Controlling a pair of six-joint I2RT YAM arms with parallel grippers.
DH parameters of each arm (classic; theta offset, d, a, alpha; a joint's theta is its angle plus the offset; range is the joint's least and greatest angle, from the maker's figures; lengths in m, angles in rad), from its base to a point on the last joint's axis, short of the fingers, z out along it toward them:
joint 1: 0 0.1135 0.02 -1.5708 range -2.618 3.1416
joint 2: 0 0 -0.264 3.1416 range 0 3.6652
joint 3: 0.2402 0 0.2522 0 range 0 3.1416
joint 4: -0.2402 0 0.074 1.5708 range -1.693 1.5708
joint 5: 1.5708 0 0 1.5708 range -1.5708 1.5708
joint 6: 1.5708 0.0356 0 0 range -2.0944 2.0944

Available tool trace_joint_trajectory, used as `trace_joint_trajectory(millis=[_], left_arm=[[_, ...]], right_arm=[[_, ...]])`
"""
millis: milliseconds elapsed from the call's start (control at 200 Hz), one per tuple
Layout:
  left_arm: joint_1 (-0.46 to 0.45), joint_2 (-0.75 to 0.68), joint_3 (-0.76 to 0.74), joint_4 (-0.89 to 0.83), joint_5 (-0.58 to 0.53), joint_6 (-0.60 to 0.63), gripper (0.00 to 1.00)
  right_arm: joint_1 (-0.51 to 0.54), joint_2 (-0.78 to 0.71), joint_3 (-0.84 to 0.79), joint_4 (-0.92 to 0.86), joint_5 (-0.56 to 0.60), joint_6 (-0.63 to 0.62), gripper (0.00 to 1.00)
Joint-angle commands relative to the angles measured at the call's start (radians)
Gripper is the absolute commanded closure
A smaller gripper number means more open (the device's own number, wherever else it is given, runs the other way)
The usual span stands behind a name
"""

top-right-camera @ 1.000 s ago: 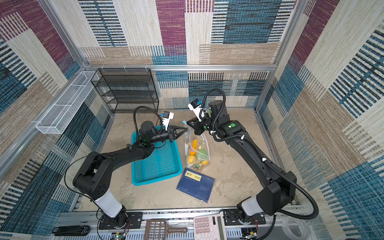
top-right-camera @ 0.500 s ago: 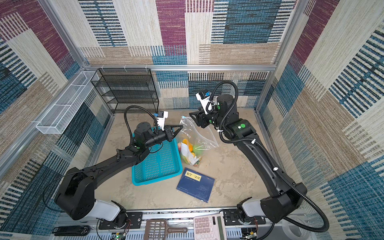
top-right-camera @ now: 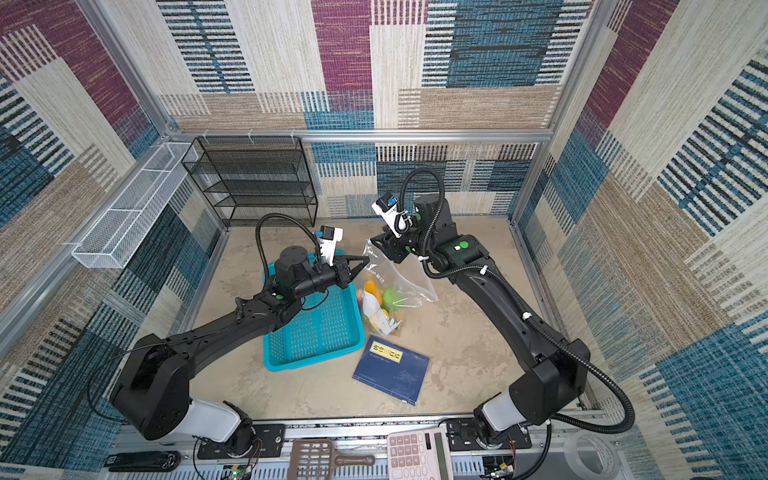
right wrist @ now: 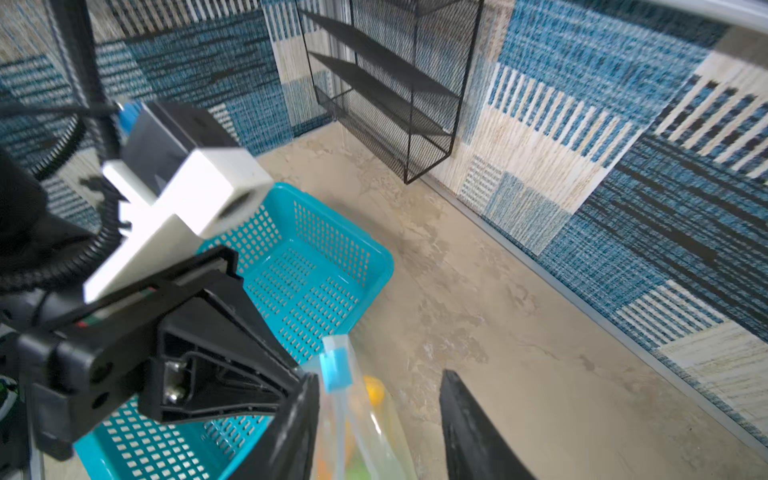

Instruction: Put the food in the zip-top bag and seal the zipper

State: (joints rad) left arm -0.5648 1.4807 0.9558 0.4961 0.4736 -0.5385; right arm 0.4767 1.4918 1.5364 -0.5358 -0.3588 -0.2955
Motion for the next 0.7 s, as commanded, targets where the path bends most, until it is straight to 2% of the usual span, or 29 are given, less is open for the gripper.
trace_joint_trajectory(millis=[0,235,416,691], left_arm=[[-0.003,-0.010,-0.002,-0.005,-0.006,0.040,1.00],[-0.009,-0.010,-0.008,-0.005,-0.004,0.044,1.00],[-0.013,-0.014,-0.004,-0.012,-0.004,0.052,1.00],[-0.015,-0.015,-0.006,-0.018,-0.010,0.056,1.00]], right_arm=[[0.003,-0.001,-0.014,0.077,-0.021,-0.091,0.52],[0.002,-0.001,-0.051,0.111,-0.058,-0.131,0.53],[0.005,0.009,-0.065,0.134,-0.069,-0.125,0.60],[0.004,-0.003,-0.081,0.151,-0.051,-0.111,0.87]])
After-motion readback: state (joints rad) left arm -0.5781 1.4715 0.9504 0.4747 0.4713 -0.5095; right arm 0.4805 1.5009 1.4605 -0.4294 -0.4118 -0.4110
